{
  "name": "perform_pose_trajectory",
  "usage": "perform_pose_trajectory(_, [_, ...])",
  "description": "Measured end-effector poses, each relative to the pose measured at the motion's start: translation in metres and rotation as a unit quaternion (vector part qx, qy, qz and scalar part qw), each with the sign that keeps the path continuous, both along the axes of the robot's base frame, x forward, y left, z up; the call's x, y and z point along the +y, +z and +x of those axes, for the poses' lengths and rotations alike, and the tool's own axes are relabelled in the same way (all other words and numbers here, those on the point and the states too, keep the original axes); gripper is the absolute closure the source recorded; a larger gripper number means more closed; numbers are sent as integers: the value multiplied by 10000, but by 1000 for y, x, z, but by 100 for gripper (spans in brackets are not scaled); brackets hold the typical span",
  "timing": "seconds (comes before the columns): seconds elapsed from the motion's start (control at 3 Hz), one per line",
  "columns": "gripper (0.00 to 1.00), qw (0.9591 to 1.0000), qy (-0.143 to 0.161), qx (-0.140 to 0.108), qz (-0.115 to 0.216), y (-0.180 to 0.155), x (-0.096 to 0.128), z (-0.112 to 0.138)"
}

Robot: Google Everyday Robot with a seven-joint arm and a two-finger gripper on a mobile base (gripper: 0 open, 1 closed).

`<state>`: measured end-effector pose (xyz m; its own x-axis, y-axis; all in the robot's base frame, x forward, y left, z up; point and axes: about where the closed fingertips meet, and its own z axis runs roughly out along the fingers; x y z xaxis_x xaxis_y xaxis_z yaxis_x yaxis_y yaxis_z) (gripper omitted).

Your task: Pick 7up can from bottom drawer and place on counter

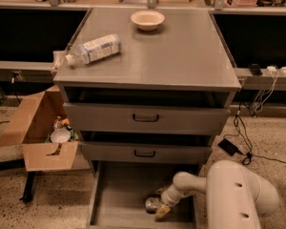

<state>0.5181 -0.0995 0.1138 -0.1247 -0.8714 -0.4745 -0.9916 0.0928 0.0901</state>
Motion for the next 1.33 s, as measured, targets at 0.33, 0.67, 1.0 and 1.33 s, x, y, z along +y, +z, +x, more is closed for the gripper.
perform_pose_trajectory(0.33, [49,10000,8,-71,-5,3,-1,-2])
perform_pose_trajectory(0.67, [72,9993,13,-213,313,40,-1,-5])
perform_pose_trajectory(1.0, [96,9948,13,-545,858,115,-18,-4])
perform_pose_trajectory(1.33, [100,9936,-22,-622,946,128,-28,-6])
